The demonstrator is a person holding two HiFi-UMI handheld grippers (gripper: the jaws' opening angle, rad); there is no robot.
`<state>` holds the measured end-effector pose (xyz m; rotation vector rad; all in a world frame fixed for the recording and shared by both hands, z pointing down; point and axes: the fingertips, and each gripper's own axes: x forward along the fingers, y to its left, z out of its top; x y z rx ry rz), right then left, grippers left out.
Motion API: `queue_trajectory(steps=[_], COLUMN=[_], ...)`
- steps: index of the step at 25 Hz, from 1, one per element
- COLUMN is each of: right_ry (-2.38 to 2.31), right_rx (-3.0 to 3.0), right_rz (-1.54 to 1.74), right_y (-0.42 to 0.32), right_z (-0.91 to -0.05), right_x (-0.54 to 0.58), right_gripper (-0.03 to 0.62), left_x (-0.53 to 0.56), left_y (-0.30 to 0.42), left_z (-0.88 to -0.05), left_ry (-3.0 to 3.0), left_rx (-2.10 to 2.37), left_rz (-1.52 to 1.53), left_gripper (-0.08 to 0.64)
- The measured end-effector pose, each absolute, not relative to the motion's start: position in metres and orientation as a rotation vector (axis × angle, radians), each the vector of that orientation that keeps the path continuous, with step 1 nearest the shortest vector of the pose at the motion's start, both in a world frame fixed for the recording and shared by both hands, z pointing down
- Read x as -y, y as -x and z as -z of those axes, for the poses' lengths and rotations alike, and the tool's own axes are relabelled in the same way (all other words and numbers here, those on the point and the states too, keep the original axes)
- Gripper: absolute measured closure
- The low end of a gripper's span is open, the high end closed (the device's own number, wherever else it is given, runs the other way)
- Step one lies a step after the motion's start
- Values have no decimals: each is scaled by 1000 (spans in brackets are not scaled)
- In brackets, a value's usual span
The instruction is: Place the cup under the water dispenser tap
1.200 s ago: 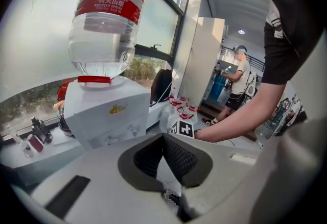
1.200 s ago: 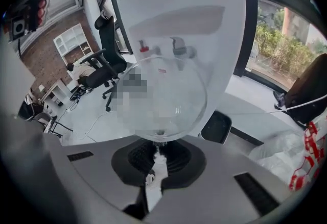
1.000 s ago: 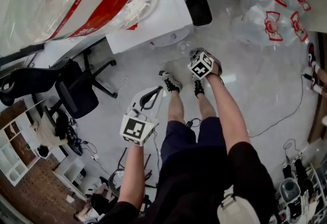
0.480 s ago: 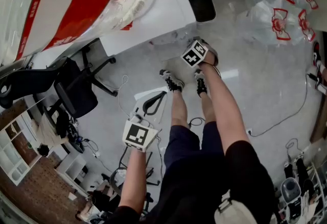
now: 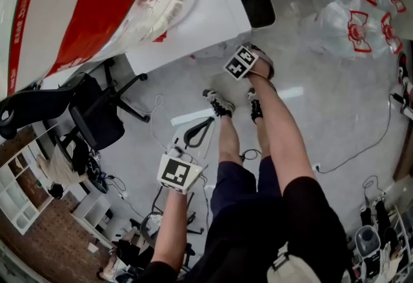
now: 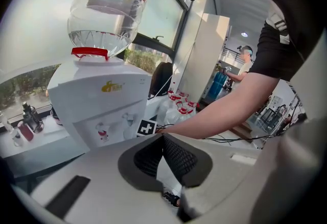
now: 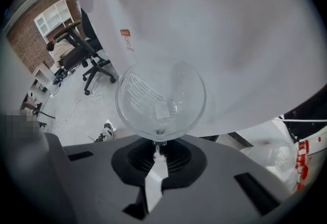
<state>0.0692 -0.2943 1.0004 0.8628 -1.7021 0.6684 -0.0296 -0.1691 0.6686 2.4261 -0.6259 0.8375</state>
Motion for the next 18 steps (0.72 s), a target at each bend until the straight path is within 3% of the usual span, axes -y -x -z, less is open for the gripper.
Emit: queue_trajectory(steps=[11,18], right_ry=[-852,-896], right_rx=[1715,1766], right_rz=[-612,-572], right_y=[-63,-64], right_z=[-1003,-996], right_x=[300,302], right_gripper=[578,518], left_x=[168,168], left_y=[31,25], left_z=[-678,-676], left_ry=[-2410,-2418], left_rx=[619,608], left_rz=[-831,-827], left_gripper=[560,561])
